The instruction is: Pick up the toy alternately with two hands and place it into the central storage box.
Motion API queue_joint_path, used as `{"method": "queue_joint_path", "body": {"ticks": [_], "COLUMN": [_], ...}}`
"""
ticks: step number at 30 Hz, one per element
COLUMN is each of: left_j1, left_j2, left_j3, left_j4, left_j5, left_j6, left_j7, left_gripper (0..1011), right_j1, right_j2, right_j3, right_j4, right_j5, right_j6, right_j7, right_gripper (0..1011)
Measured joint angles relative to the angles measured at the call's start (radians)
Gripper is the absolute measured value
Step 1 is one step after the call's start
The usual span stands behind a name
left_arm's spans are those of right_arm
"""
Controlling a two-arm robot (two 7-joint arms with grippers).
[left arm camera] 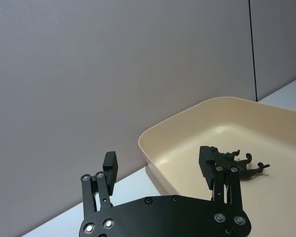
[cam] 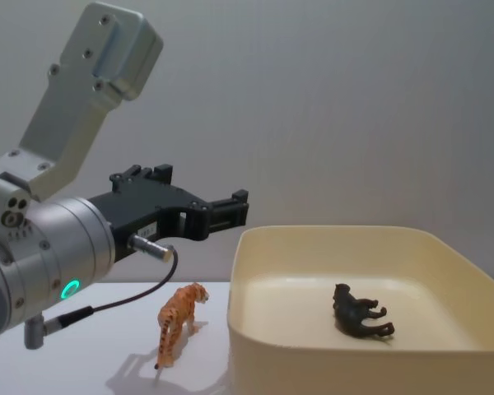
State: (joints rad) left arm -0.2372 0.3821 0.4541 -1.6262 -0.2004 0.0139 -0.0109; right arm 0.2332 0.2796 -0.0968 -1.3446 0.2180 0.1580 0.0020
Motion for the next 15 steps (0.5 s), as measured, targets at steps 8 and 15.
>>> {"method": "queue_joint_path", "body": {"ticks": [8,15], "left_j1": [0.000,0.000], "left_j2": [0.000,0.000], "left_j3": [0.000,0.000], "left_j4": [0.000,0.000], "left_j5": [0.000,0.000], "left_j6": [0.000,0.000], "left_j7": [0.000,0.000], "left_gripper": [1001,1001], "right_j1": [0.019,0.047], "right_j2": [-0.023,-0.051], "right_j3": [-0.017,-0.042], "right_j4": [-0.072,-0.116], "right_j5": [0.043,0.063], "right_j6": [0.012,0.051], "right_j7": [0.055,0.106], "right_gripper": [349,349]}}
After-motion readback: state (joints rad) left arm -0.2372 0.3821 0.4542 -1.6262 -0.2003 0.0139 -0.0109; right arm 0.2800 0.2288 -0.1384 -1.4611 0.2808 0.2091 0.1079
